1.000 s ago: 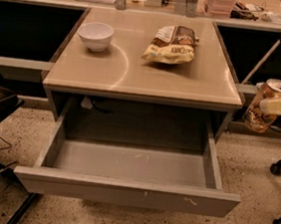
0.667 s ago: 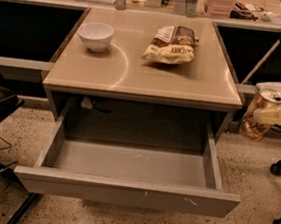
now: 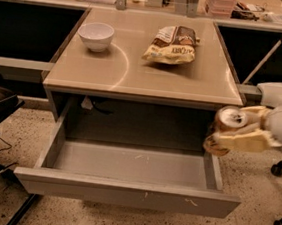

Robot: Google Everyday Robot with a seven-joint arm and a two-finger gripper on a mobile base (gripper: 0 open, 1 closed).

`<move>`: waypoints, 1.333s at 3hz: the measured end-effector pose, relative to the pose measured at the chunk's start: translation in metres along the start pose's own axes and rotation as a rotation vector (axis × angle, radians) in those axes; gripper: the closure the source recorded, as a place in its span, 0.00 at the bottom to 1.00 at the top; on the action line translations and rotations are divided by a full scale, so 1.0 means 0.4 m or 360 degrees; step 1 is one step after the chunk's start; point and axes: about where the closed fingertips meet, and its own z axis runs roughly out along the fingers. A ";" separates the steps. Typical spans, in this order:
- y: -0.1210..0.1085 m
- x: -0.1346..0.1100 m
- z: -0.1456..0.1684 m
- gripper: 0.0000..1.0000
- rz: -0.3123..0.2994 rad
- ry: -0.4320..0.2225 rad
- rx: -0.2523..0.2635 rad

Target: Place orange can into top drawer

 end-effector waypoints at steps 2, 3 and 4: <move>0.045 0.051 0.068 1.00 0.0051 0.0033 -0.0081; 0.070 0.069 0.120 1.00 0.0047 0.0036 -0.0120; 0.122 0.080 0.233 1.00 0.0055 -0.0016 -0.0178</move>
Offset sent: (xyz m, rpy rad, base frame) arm -0.0097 0.0219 -0.0296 0.0040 0.0500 0.0285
